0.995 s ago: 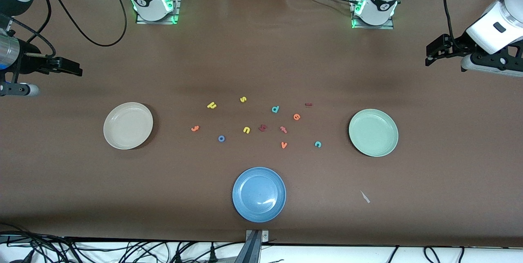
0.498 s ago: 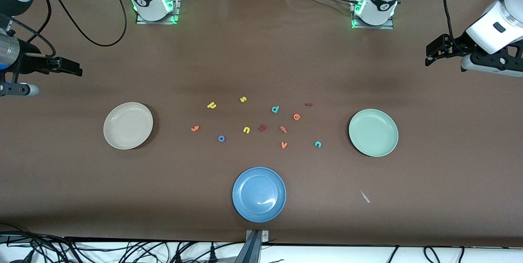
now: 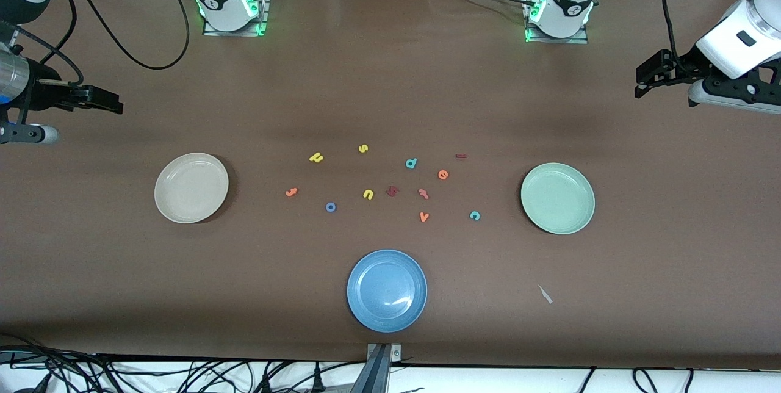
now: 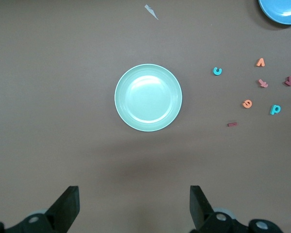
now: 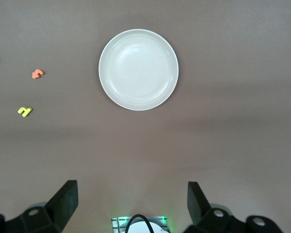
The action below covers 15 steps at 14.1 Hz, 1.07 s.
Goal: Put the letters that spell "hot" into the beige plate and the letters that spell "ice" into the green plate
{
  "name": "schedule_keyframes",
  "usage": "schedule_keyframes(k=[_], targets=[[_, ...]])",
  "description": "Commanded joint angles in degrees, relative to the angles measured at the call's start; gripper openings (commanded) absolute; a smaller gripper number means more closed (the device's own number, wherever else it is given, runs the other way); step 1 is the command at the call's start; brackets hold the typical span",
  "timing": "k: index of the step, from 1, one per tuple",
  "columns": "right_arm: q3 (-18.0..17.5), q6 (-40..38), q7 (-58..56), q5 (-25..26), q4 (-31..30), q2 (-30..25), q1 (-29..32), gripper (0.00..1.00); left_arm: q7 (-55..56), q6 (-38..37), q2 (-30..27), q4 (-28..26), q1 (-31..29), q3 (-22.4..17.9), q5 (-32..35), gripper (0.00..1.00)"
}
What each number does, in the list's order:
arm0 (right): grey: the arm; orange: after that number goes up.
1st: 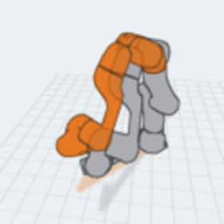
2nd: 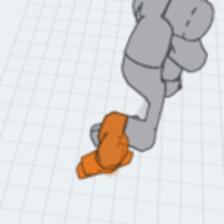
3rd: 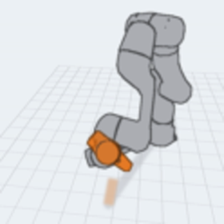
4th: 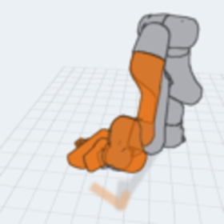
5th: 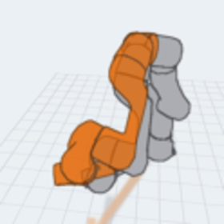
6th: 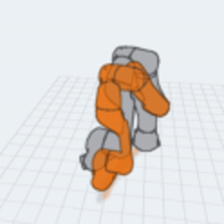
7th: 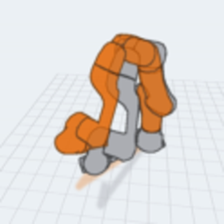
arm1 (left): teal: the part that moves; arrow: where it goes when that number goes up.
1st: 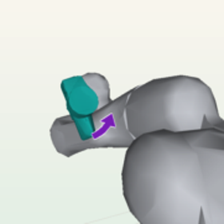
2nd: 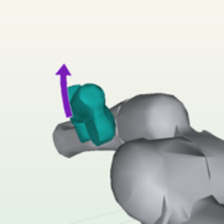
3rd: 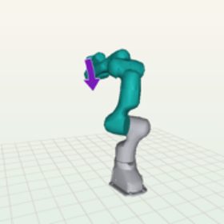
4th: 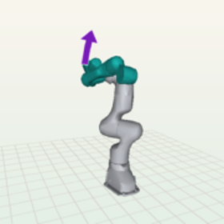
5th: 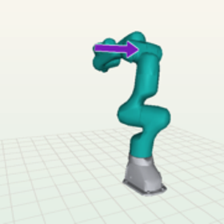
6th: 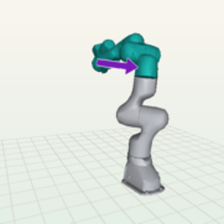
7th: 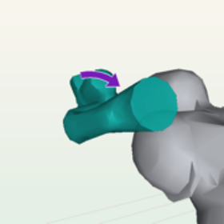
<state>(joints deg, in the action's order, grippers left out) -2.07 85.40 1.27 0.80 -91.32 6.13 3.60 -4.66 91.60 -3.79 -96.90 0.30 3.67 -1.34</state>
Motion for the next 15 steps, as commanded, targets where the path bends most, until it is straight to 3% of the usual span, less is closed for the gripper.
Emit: schedule_keyframes(k=[1,15], targets=[[-0.3,-0.1,-1.1,0.6,0.7,0.1,0.5,1.0,1.0,-1.3,0.6,1.7,0.1,0.3,1.1,1.0],[-0.3,-0.1,-1.1,0.6,0.7,0.1,0.5,1.0,1.1,-1.4,0.6,1.9,0.1,1.6,1.3,1.0]])
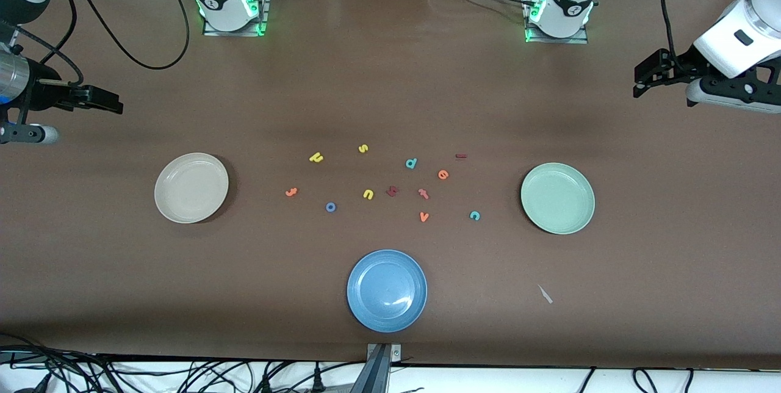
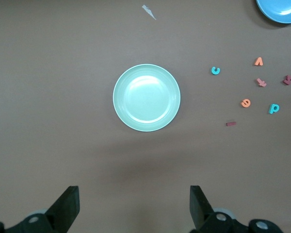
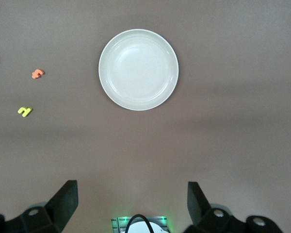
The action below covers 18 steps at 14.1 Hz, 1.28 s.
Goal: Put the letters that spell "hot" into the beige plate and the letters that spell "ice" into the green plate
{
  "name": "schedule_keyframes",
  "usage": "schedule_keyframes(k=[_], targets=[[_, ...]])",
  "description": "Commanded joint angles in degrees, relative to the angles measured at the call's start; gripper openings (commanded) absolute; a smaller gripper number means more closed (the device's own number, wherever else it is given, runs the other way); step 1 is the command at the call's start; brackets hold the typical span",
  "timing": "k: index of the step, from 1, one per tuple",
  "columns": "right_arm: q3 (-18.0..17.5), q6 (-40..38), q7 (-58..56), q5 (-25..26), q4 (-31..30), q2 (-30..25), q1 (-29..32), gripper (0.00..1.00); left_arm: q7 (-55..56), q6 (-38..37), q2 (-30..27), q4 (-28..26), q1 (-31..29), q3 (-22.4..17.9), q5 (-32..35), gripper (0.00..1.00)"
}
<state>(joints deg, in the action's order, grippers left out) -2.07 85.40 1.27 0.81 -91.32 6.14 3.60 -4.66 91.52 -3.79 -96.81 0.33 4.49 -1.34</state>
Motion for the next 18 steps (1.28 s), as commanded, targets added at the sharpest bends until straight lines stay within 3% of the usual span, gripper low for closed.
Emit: schedule_keyframes(k=[1,10,16,18], targets=[[-0.3,-0.1,-1.1,0.6,0.7,0.1,0.5,1.0,1.1,-1.3,0.5,1.8,0.1,0.7,1.3,1.0],[-0.3,-0.1,-1.1,0.6,0.7,0.1,0.5,1.0,0.4,-6.5,0.6,1.6,0.0,1.0,1.0,1.0],[-0.3,-0.1,-1.1,0.6,0.7,0.1,0.5,1.0,0.3,-8.8,9.1,1.9,2.0,2.1,-4.9,1.0],[-0.3,-0.1,-1.1,0.6,0.7,0.1,0.5,1.0,0.2,-5.4,14.2,5.8,2.7,2.3,-4.9,1.0]])
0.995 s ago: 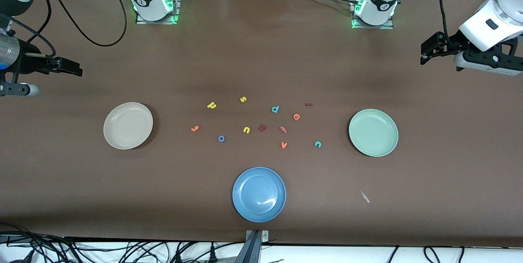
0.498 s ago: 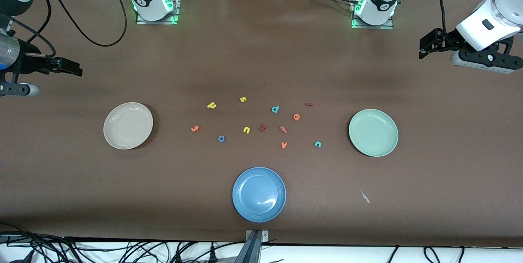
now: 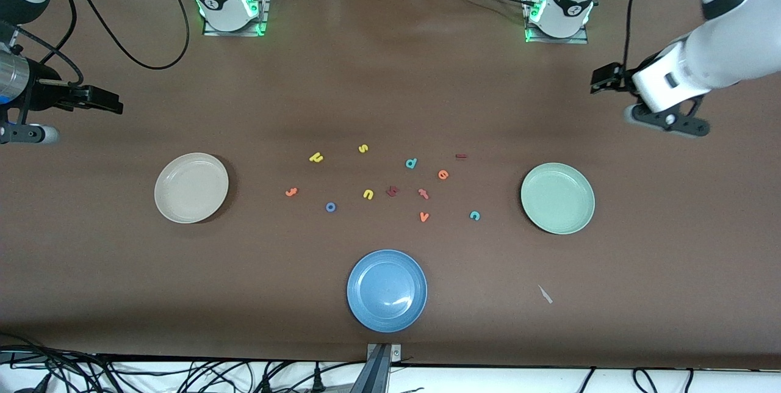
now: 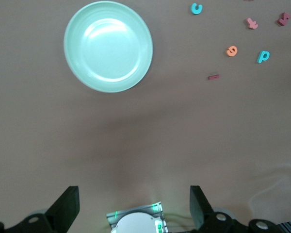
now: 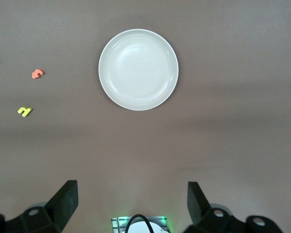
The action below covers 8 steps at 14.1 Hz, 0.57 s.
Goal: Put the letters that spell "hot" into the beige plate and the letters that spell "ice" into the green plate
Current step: 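Grasp the teal u with the left gripper while the right gripper reaches letters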
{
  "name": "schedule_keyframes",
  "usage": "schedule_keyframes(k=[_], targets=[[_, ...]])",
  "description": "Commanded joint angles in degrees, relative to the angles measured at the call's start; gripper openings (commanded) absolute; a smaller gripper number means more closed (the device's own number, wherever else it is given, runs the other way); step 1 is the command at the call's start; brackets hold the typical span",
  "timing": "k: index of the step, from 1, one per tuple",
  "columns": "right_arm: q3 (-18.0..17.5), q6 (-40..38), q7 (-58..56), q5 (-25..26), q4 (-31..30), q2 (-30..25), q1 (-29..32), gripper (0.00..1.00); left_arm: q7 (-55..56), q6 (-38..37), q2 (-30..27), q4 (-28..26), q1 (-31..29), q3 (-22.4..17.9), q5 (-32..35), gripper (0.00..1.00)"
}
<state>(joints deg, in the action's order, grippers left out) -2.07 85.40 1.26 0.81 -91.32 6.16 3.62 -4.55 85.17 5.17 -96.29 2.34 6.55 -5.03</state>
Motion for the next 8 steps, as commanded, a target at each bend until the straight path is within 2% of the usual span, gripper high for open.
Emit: schedule_keyframes(k=[1,3,8], targets=[[-0.3,-0.1,-1.1,0.6,0.7,0.1,0.5,1.0,0.3,1.9,8.8,8.1,1.0,0.3,-1.3,1.0],[-0.3,0.0,-1.8,0.4,0.8,0.1,0.6,1.0,0.9,6.2,15.3,12.8,3.3,0.2,-1.0,1.0],[-0.4,-0.6,-1.9,0.5,1.0,1.5,0.2,1.0,0.9,22.8,24.5,13.4,6.9,0.2,-0.5,1.0]])
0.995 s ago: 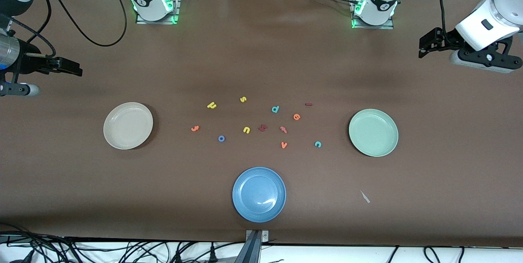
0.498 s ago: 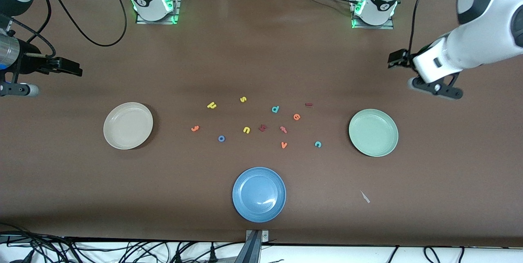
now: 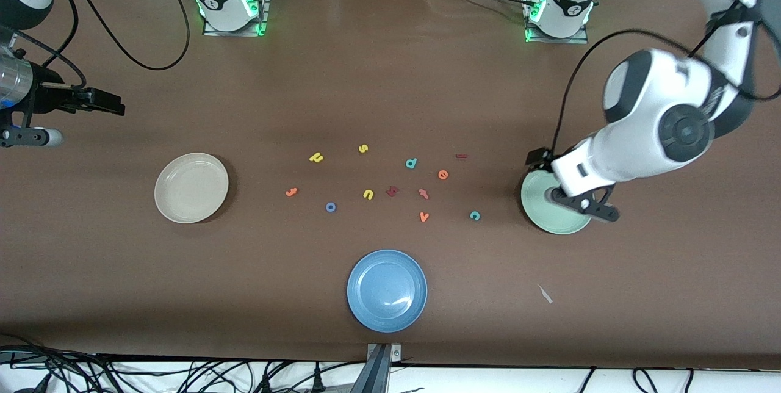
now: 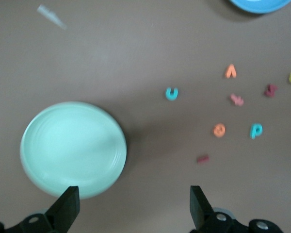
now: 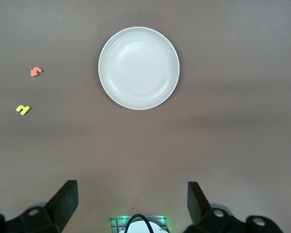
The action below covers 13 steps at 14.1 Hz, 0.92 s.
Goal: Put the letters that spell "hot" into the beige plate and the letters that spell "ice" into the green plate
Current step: 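Grasp the teal u with the left gripper while the right gripper reaches letters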
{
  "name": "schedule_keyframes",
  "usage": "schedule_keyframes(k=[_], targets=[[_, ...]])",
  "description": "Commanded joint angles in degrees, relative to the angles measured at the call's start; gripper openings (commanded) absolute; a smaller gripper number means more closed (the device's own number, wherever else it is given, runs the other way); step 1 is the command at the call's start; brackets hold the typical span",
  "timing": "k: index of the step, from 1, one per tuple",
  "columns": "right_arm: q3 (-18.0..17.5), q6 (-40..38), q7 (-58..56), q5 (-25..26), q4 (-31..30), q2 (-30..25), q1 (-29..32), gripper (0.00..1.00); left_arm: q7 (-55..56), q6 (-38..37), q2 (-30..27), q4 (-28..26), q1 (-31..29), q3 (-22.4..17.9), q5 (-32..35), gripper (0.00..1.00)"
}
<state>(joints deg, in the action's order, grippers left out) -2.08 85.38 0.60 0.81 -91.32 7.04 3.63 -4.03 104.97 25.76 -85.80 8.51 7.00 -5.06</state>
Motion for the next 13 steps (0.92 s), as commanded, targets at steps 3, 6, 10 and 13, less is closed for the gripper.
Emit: schedule_keyframes(k=[3,6,10,13], targets=[[-0.8,-0.7,-1.1,0.2,0.3,2.7,-1.1,1.0,0.3,7.3,7.9,2.7,4.6,-0.4,2.1,1.0],[-0.8,2.6,-0.1,-1.7,0.3,7.5,-4.0,1.0,0.4,12.3,12.0,2.8,5.7,-0.3,5.6,1.0],[-0.9,9.3,10.2,-4.0,-0.4,11.5,-8.8,1.0,0.5,22.1,17.7,2.8,6.5,-0.3,5.1,0.88],[-0.9,17.9,21.1,-6.9,-2.2,14.4,-11.7,1.0,1.3,22.5,19.8,2.8,7.4,-0.3,5.3,0.74]])
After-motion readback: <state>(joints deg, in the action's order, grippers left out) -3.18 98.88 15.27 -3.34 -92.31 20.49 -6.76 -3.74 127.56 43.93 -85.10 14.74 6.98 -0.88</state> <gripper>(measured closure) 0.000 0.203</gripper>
